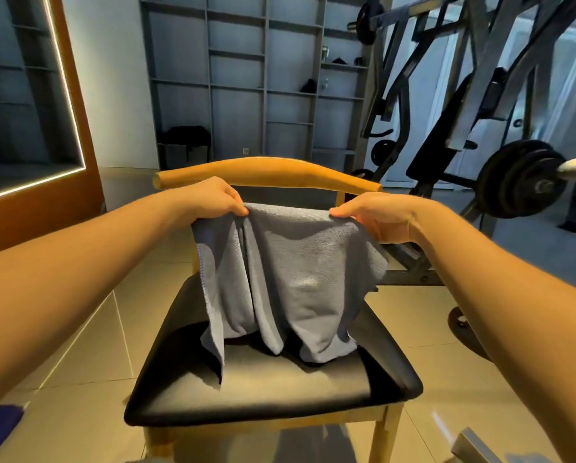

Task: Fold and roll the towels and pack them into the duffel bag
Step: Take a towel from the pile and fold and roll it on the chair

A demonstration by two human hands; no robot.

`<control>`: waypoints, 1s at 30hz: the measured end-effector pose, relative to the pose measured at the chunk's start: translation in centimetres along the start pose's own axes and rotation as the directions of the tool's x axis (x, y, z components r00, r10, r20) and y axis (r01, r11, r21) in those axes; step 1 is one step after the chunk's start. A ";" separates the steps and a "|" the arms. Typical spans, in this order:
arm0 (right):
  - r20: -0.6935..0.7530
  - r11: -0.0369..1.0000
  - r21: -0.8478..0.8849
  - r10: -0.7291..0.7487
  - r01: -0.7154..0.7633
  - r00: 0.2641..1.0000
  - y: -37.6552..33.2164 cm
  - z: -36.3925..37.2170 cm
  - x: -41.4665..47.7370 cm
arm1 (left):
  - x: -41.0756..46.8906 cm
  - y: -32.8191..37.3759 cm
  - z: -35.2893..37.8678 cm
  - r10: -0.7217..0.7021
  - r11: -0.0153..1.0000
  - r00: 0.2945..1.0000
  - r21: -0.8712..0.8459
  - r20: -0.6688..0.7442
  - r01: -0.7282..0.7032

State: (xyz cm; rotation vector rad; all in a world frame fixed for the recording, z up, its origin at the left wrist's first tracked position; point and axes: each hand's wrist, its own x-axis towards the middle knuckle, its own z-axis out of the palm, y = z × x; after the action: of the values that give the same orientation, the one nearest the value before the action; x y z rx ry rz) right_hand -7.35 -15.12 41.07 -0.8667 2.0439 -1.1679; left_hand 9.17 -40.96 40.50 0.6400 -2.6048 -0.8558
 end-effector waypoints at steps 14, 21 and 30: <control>-0.190 0.967 0.085 -0.221 0.240 0.957 -1.5 2.1 -0.2 | -1.5 3.2 4.2 -0.133 0.902 0.970 -0.381 0.206 0.205; -0.130 0.916 0.374 -0.101 0.143 0.986 0.2 6.8 0.6 | -3.8 1.4 5.5 -0.217 0.656 0.969 -0.718 0.115 0.232; -0.192 0.852 0.480 -0.130 0.209 0.973 0.7 11.4 1.8 | -5.1 -0.3 5.7 0.017 0.894 0.999 -0.448 -0.034 -0.030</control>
State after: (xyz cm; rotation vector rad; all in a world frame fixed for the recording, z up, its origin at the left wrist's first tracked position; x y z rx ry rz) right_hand 0.20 -21.69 35.35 -0.7203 1.6689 -1.8088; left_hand 11.10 -35.87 35.10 0.4803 -2.2590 -1.3694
